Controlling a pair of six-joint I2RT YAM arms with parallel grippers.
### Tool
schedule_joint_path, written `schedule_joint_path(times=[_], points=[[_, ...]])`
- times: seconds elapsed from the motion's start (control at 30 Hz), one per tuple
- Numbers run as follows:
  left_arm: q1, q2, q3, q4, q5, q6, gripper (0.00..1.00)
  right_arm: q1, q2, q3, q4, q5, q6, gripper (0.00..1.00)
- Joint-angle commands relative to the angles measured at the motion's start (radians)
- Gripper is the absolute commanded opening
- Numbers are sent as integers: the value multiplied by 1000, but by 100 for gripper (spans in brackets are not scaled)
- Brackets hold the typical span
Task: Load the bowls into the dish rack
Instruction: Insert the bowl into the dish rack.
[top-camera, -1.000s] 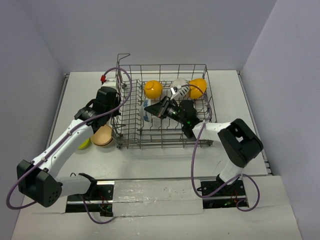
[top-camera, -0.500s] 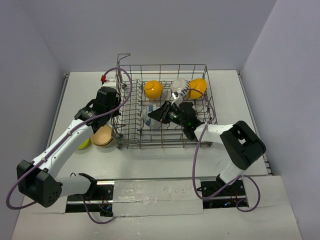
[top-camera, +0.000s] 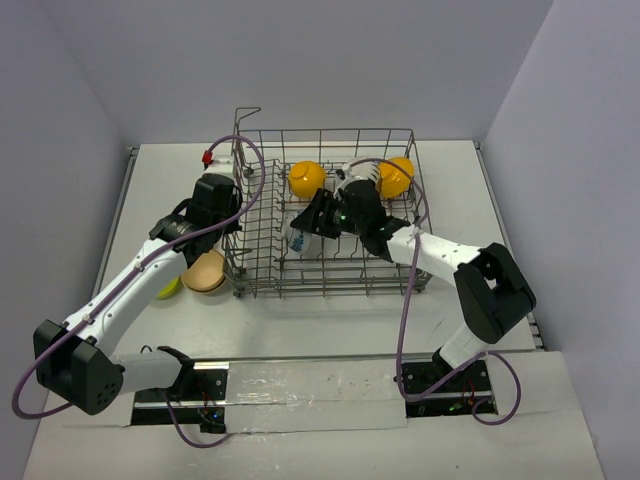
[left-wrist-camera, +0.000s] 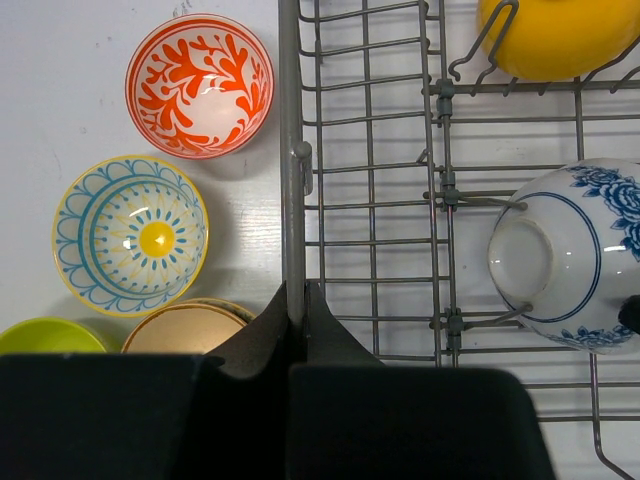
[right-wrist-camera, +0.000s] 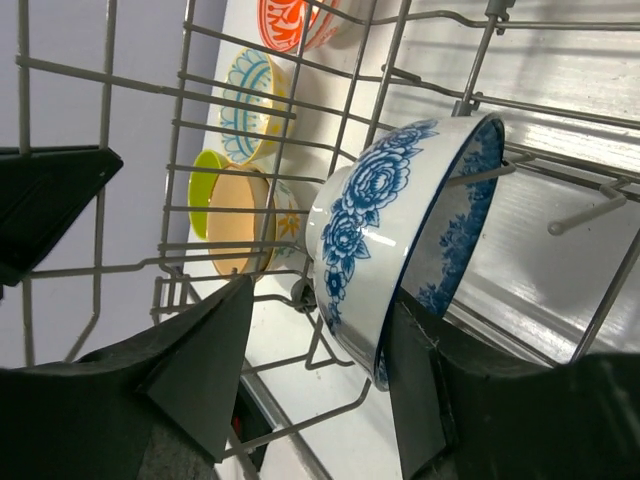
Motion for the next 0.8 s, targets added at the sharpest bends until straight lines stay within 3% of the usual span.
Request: schedule_joint_path(times=[0.0, 0.77], points=[[-40, 12, -50, -10, 82, 11, 0, 4, -15, 115, -176, 3, -61, 61], [-48, 20, -53, -14, 90, 17, 0, 4, 18, 247, -502, 41, -169, 62]])
